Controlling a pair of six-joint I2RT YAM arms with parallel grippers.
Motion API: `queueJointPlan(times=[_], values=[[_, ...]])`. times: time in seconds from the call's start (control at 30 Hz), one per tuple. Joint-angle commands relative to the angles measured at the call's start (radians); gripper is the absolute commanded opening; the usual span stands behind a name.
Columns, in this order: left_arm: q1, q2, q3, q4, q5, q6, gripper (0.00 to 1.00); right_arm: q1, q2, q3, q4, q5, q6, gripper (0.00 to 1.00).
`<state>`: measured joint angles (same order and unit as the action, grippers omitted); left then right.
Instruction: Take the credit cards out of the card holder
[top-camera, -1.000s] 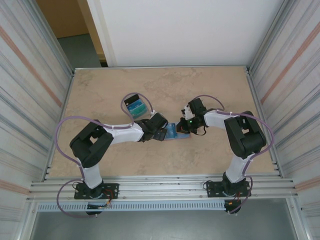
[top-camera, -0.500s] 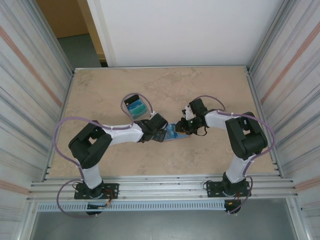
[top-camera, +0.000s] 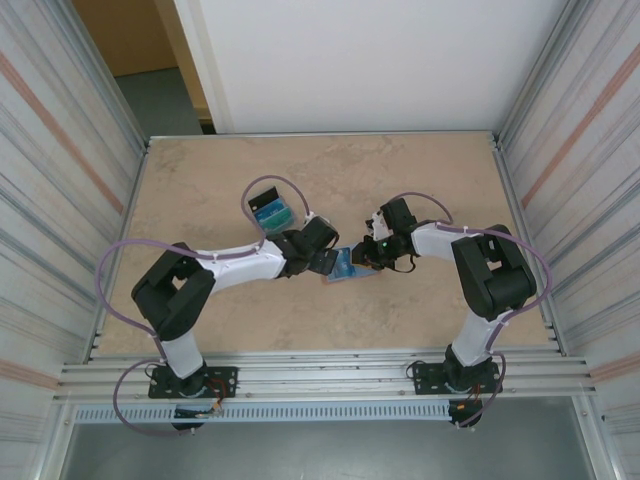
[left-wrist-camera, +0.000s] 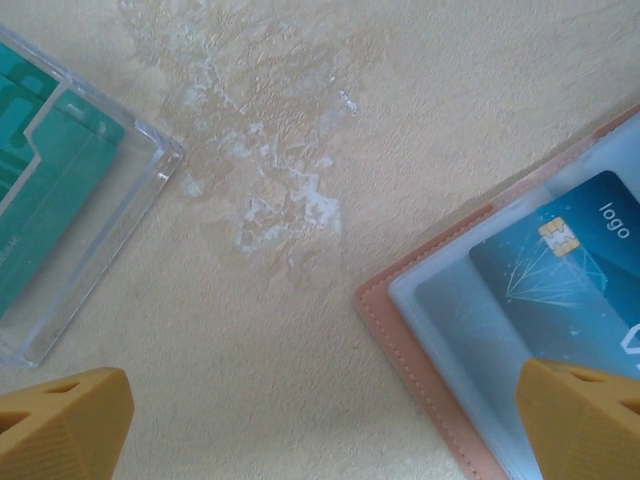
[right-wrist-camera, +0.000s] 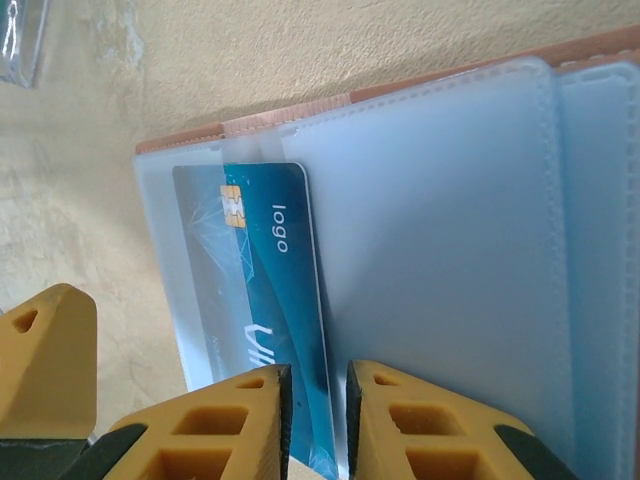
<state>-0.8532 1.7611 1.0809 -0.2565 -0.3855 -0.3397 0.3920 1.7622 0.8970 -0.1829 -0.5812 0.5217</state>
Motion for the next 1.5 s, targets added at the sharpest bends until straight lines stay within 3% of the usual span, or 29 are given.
queueJointPlan(times=[0.0, 0.5, 1.1, 1.37, 1.47], values=[[-0.006, 0.035, 0.028, 0.008, 0.007, 0.01, 0.99, -0.005, -0.005, -0.007, 0.008, -0.025, 0.019, 0.22], [-0.005, 0.12, 0.049, -0.015, 0.033, 0.02, 0.99, -0.005, 0.036, -0.022, 0.047, -0.038, 0.033, 0.21], [-0.006, 0.132, 0.016, -0.041, 0.035, 0.016, 0.99, -0.045, 0.06, -0.105, 0.349, -0.258, 0.169, 0.16], [-0.006, 0.134, 0.016, -0.041, 0.04, 0.018, 0.99, -0.045, 0.09, -0.105, 0.397, -0.286, 0.184, 0.14], [-0.005, 0.133, 0.014, -0.041, 0.041, 0.018, 0.99, -0.046, 0.1, -0.112, 0.416, -0.286, 0.19, 0.08]])
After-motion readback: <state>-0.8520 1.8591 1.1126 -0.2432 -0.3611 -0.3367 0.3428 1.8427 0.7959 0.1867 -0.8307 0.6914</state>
